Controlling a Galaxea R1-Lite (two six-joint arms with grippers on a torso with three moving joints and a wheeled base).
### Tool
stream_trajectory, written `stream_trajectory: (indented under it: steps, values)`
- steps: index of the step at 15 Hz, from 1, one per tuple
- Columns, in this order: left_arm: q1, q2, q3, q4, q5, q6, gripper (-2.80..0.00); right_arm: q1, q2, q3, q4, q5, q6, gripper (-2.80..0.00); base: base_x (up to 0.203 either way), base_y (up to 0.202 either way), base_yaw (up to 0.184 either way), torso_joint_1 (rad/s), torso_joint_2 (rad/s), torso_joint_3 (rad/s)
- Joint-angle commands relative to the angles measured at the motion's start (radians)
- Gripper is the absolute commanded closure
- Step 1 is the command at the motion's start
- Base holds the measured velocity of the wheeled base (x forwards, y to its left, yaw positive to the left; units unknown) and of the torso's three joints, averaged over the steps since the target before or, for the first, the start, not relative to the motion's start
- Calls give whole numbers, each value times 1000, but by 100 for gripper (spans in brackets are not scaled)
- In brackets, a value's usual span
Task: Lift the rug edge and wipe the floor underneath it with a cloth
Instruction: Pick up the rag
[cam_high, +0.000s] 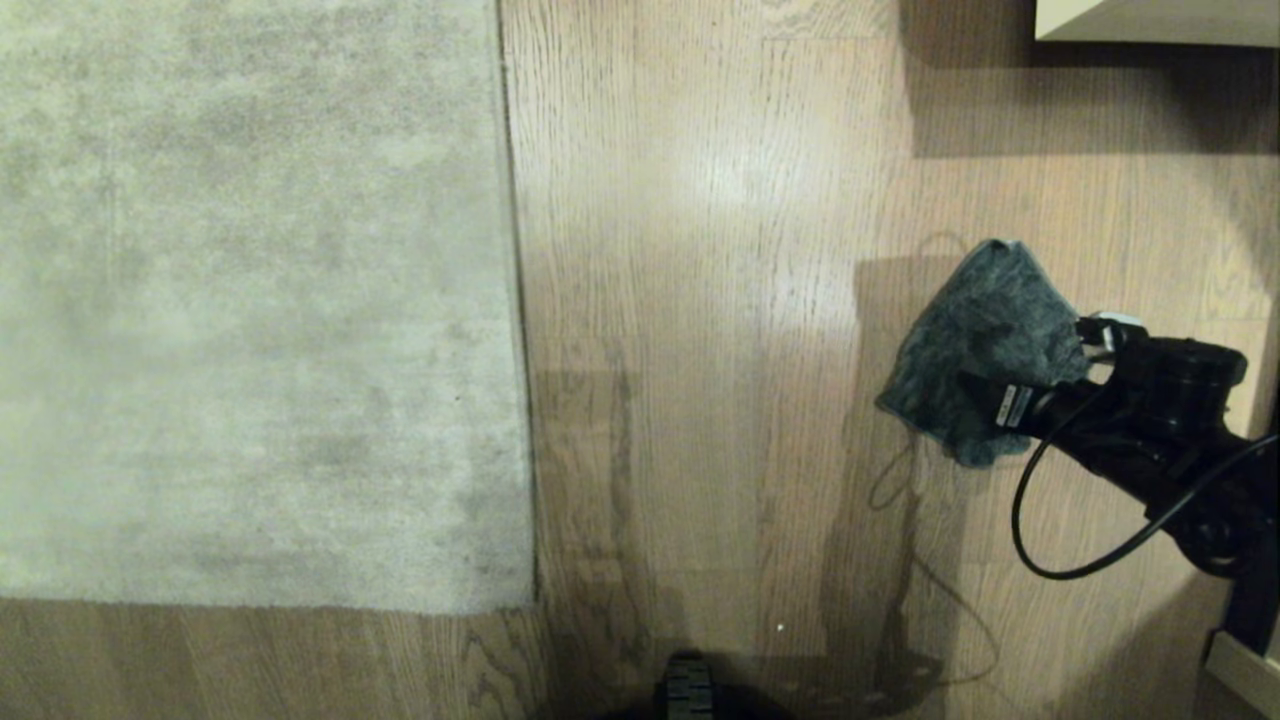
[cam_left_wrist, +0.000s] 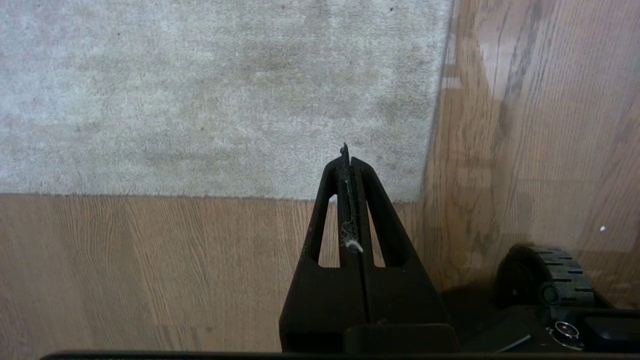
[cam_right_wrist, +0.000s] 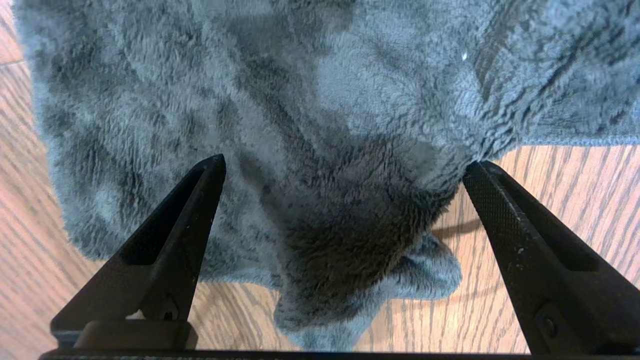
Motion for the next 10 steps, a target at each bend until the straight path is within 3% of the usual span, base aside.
stream_trajectory:
  steps: [1,4,6,10]
  values:
    - [1,1,0,0,1,-1,0,1,18,-4,-16,-1,-3,-280,0,0,0,0,0,0]
    - [1,1,0,0,1,-1,0,-1,36,-12,-38,-1,-4,-280,0,0,0,0,0,0]
    - [1,1,0,0,1,-1,0,-1,46,-17,-51,1,-3,0,0,0,0,0,0,0]
    - [1,1,0,0,1,-1,0,-1,48,-18,-53,3,0,0,0,0,0,0,0,0]
